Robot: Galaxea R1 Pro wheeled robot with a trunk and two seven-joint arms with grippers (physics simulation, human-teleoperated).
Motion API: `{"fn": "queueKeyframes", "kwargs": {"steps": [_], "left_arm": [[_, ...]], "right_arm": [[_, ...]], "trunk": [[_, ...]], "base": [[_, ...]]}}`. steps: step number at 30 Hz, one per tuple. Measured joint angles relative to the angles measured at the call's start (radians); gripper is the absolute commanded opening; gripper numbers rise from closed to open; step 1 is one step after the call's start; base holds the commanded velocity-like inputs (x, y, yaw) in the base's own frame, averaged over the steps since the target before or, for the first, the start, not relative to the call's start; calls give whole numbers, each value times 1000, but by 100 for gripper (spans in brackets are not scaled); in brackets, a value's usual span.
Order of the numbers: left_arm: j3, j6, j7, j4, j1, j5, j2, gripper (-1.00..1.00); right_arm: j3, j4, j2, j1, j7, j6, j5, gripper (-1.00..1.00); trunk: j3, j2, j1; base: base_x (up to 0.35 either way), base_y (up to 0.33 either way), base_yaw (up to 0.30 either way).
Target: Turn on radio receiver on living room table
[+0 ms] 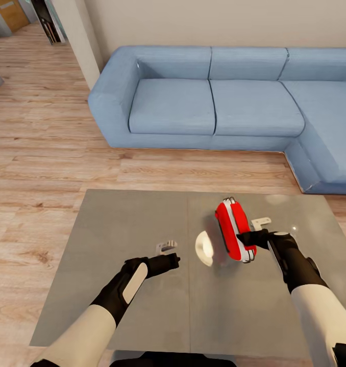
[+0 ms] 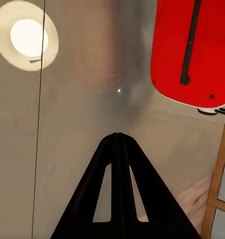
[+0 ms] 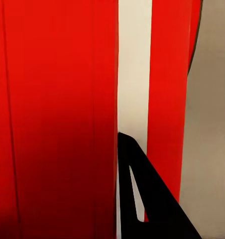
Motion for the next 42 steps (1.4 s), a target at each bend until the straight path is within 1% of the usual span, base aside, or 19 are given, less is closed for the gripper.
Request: {"fn": "queueKeyframes", "kwargs": {"steps": [8,16,17,18,20,40,41,42], "left_arm": [[1,1,0,0,0,0,0,-100],[0,1,0,0,0,0,0,-100],[0,1,0,0,0,0,0,-100],[0,1,0,-1,0,0,0,-100],[0,1,0,-1,0,0,0,-100],[-1,1,0,-2,0,0,0,-100],[-1,1,0,-2,0,0,0,-100],[-1,1,0,-2,0,0,0,-100]], "right_arm": [[-1,32,2,0,0,-11,-3,-100],[0,38,4,0,-6,-12,-2,-100],[0,43,5,0,-7,-11,-3,-100],[0,76,3,0,-6,-16,-9,-100],[1,93,1,0,-8,-22,-13,-100],[1,101,1,-1,-12,-28,-19,-100],[1,101,1,-1,-12,-28,-18,100],[0,101,1,0,-12,-32,-4,100]], "trunk": [[0,0,0],[0,0,0],[0,0,0],[0,0,0],[0,0,0],[0,0,0],[0,0,0],[0,0,0]], "base": [[0,0,0],[0,0,0],[0,0,0],[0,0,0],[0,0,0],[0,0,0],[0,0,0],[0,0,0]]}}
